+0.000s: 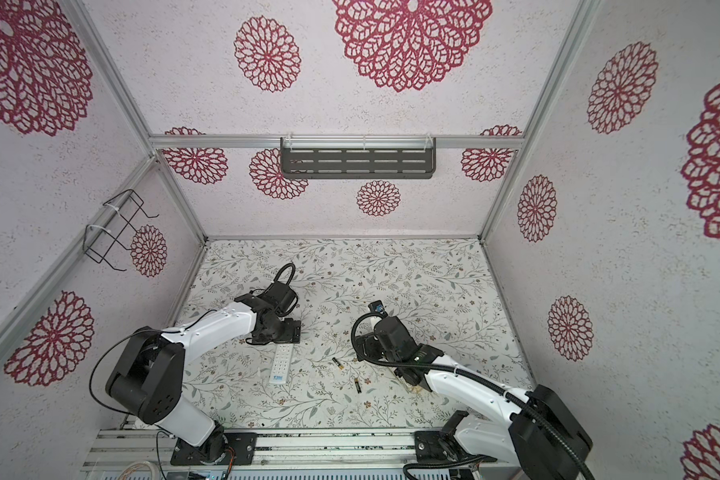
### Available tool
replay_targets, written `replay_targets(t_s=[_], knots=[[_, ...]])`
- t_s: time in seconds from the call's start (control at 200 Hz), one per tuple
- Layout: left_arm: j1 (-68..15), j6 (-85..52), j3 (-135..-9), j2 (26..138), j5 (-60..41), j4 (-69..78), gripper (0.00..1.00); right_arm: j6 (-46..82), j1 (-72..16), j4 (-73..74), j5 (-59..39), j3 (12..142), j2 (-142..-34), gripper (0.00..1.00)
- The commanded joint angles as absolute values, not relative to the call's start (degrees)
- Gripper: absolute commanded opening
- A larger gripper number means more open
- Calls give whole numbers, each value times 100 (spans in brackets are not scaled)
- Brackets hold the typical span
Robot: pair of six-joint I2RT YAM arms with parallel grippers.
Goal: Load the batteries into the remote control
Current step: 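Reach the left gripper to the white remote and grasp it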
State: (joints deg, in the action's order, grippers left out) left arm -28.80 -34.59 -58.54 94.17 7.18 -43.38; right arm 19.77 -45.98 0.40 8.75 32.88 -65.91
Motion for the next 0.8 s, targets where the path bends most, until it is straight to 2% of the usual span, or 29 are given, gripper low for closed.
replay_targets(t_s=[0.0, 0.275, 0.575, 0.796], knots=[[-2962, -3555, -5872, 9568, 863, -4109, 92, 2101, -4649, 133, 953, 3419, -6551, 99], [-3033, -3643, -5771, 9808, 844, -3922, 74, 2153, -4649, 14, 1045, 3371, -6454, 99], [-3093, -3710, -5642, 10005, 818, -3717, 65, 2148, -4658, -113, 1159, 3350, -6283, 99], [-3123, -3731, -5608, 10031, 833, -3669, 51, 2140, -4658, -158, 1212, 3322, -6197, 99]])
